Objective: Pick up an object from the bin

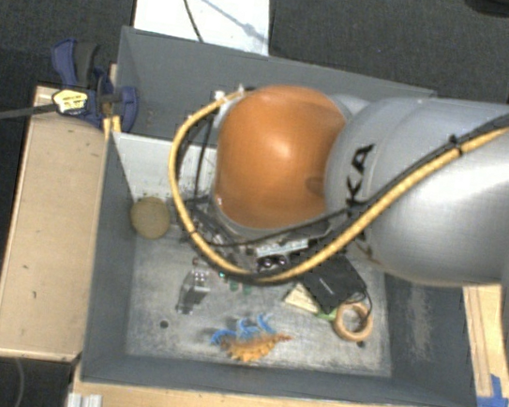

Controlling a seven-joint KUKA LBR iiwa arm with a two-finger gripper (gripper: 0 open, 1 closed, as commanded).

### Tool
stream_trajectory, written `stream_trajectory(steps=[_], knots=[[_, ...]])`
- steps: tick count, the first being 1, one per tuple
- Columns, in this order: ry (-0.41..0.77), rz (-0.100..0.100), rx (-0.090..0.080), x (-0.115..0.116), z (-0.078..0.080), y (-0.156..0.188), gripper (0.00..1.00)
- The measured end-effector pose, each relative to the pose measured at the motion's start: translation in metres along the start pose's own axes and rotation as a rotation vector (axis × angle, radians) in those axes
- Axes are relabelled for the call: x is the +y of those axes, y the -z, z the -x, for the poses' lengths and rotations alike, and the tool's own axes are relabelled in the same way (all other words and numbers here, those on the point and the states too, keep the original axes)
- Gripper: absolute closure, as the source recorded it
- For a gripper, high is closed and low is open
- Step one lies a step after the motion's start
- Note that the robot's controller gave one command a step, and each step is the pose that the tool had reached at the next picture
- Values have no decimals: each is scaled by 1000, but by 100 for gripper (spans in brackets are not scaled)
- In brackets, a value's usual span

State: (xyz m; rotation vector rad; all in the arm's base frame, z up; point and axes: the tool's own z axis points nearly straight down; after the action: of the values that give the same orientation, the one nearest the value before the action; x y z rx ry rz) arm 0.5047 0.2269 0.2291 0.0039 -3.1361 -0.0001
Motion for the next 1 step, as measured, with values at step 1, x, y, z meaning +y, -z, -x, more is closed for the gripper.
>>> stream_trajectory(steps=[1], knots=[[-7, 1, -7, -1, 2, 4, 100]])
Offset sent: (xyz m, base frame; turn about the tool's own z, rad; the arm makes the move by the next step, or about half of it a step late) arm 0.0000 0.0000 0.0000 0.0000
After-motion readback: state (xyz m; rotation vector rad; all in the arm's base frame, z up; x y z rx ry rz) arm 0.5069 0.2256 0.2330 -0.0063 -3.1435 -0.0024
